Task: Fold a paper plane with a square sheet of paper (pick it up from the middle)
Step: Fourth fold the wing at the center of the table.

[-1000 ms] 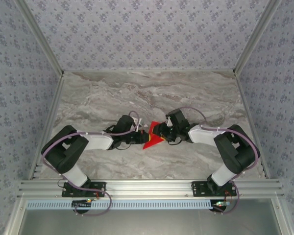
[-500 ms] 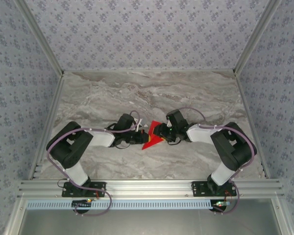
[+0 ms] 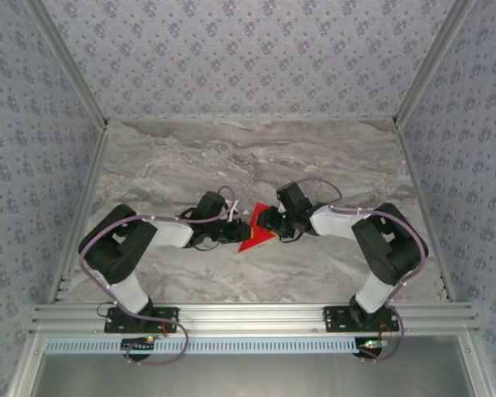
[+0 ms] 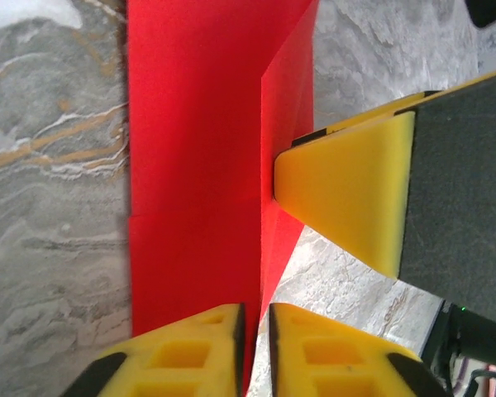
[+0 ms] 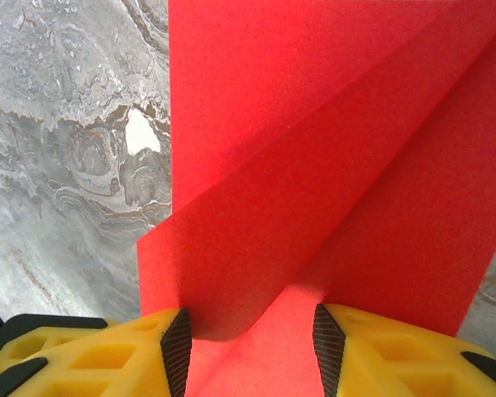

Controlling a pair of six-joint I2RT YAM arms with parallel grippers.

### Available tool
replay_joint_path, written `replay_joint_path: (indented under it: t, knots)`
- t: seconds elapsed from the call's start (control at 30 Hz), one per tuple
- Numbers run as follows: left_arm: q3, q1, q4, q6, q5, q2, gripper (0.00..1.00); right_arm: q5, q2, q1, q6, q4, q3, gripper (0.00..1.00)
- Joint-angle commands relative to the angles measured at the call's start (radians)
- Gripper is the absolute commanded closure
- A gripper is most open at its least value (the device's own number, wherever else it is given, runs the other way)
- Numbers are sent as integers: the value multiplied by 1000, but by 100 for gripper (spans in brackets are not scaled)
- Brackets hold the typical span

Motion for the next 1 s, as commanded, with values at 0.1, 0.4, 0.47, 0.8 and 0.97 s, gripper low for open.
replay_joint_path:
  t: [0.1,0.4,0.47,0.8,0.97]
  knots:
    - [17,22,-130,22,-66,-103,67,110,62,26,-13,-177,52,52]
    - [-56,29,-77,-43,-96,-216,69,129,106,33,27,-260,85,49]
    - [-73,27,-44,-53,-79,-228,71,132,115,33,42,-268,91,47]
    - [-62,-3,-1,-50,-10,-187,82,132,166,32,88,-311,118,43]
    - [-24,-23,-1,-43,8,-133,83,136,176,32,99,-331,126,42]
